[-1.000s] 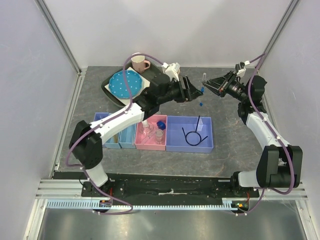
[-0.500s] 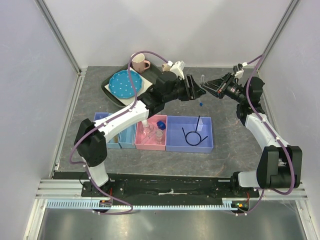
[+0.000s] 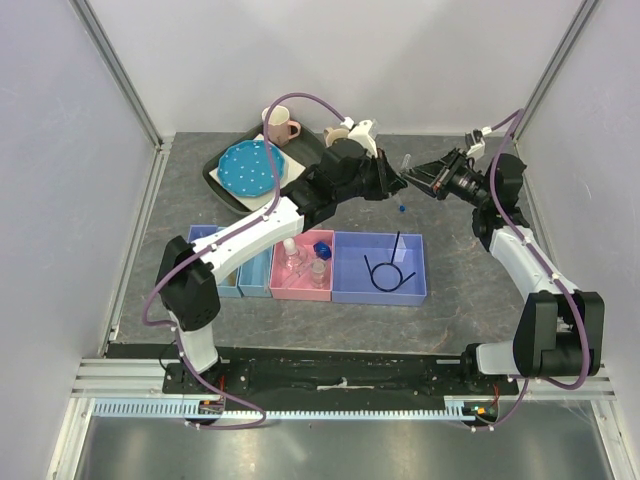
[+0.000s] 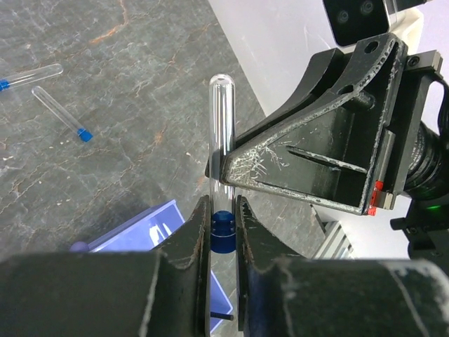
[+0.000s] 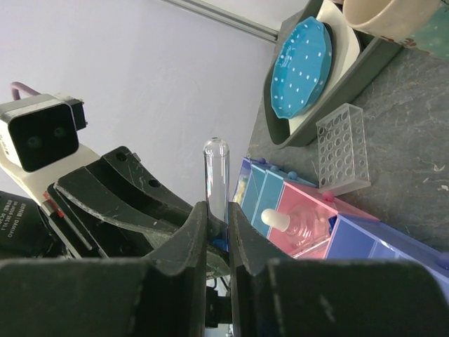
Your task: Organize the chemistry lab equipment
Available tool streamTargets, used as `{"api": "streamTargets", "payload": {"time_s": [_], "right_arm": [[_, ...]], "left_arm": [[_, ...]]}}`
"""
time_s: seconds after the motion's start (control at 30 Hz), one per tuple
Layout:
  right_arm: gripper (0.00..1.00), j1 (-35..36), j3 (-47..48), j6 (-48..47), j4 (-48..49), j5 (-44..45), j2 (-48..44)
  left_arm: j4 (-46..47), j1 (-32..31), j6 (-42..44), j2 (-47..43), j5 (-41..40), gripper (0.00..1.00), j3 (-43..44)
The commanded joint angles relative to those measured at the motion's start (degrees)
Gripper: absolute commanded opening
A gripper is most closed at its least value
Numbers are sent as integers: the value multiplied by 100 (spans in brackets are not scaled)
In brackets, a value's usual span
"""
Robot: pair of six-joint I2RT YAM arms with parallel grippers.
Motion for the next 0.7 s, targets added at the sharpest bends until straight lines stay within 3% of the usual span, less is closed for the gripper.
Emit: {"api": "streamTargets", "payload": {"time_s": [0.0,0.17,0.3,0.33,0.37,0.4,0.5,0.57,0.67], "right_arm": [[21,-1,154,-544,-177,-20,-111],[38,139,531,-1844,-1125,-415,-138],[67,122,944,-4010,-2162,-1090,-155],[74,87,1102,-4523,-2956,-1536,-103],[98,69,1521,-5093,-3556,-1619,19],[98,60,1786,-6726,-4997,-1620,81],[98,69,2702,-8698,-7035,-928,319],[98,87,2905,-9877,-7401,-496,285],[98,122,2573,-11449,-7508,-616,-110]], "left_arm": [[-132,31,525,-117,-227,2,43],[-167,110,806,-521,-17,2,-335],[-316,347,903,-1013,553,2,-844],[-386,382,964,-1092,929,2,-1011],[-474,426,1017,-1319,1063,2,-1082],[-675,426,1079,-1417,1334,2,-1239],[-983,496,1298,-1865,1958,2,-1591],[-1133,593,1299,-2154,2302,2,-1776],[-1458,716,1325,-2428,2997,2,-2066]]}}
